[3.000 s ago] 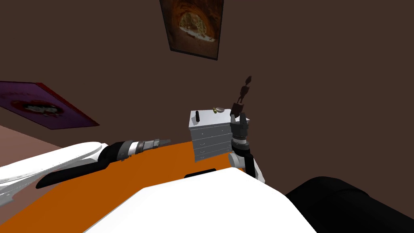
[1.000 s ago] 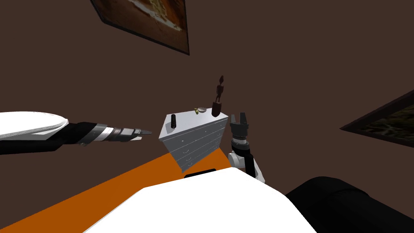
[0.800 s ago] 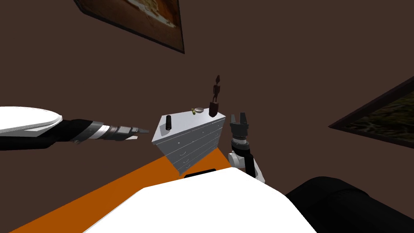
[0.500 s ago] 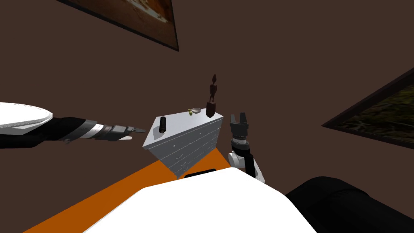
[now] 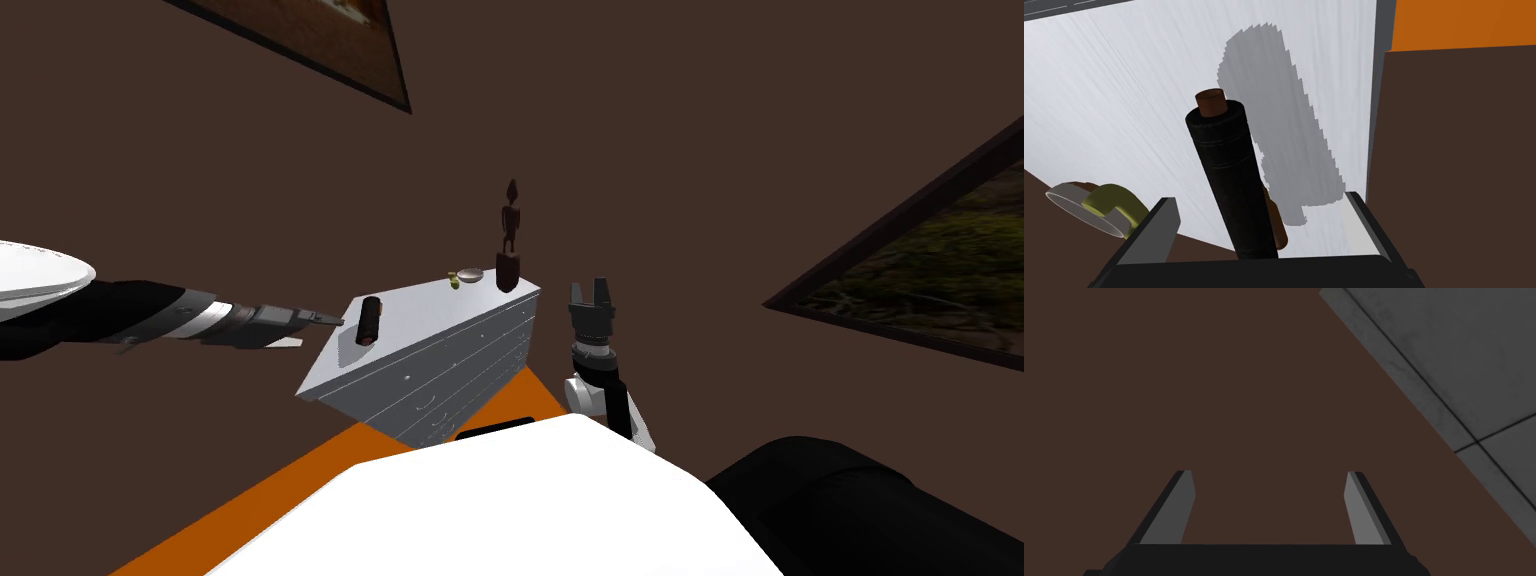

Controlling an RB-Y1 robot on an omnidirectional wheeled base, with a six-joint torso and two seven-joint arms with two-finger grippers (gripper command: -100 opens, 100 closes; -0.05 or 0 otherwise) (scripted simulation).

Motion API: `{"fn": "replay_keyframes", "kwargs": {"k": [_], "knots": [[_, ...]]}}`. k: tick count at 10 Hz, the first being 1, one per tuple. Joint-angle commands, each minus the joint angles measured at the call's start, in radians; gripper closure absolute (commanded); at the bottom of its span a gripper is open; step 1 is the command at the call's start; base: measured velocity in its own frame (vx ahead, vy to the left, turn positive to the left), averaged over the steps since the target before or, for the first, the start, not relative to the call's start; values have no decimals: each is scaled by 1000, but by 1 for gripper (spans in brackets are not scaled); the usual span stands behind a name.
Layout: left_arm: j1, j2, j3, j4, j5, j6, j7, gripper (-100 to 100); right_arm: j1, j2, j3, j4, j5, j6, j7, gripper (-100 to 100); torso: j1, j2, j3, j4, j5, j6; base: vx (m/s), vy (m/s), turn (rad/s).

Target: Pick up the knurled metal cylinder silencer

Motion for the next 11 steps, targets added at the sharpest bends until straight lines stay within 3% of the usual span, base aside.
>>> {"fn": "replay_keyframes", "kwargs": {"k": [1,4,5,7,8,9,10,11], "knots": [[30,29,11,35,-8,-16,50,-100,0,0,0,0,0,0,0,0,0,0,0,0,0,0,85,-76,-235],[42,41,6,65,-22,-36,101,-100,0,0,0,0,0,0,0,0,0,-2,-1,-1,0,1,88,-54,-151],[88,41,52,65,-28,-36,101,-100,0,0,0,0,0,0,0,0,1,-1,-1,0,0,-1,28,-12,30],[36,41,7,65,-28,-36,101,-100,0,0,0,0,0,0,0,0,4,4,3,1,1,-1,-9,3,8],[48,41,21,65,-28,-36,101,-100,0,0,0,0,0,0,0,0,5,6,3,2,1,-1,-10,5,-4],[44,48,-2,92,-47,-55,142,-100,0,0,0,0,0,0,0,0,5,6,4,2,1,-1,38,-37,-193],[44,23,5,92,-95,-55,142,-100,0,0,0,0,0,0,0,0,3,3,2,1,1,0,54,-35,-111],[44,40,-2,92,-90,-55,142,-100,0,0,0,0,0,0,0,0,2,2,1,1,1,-1,34,-14,18]]}}
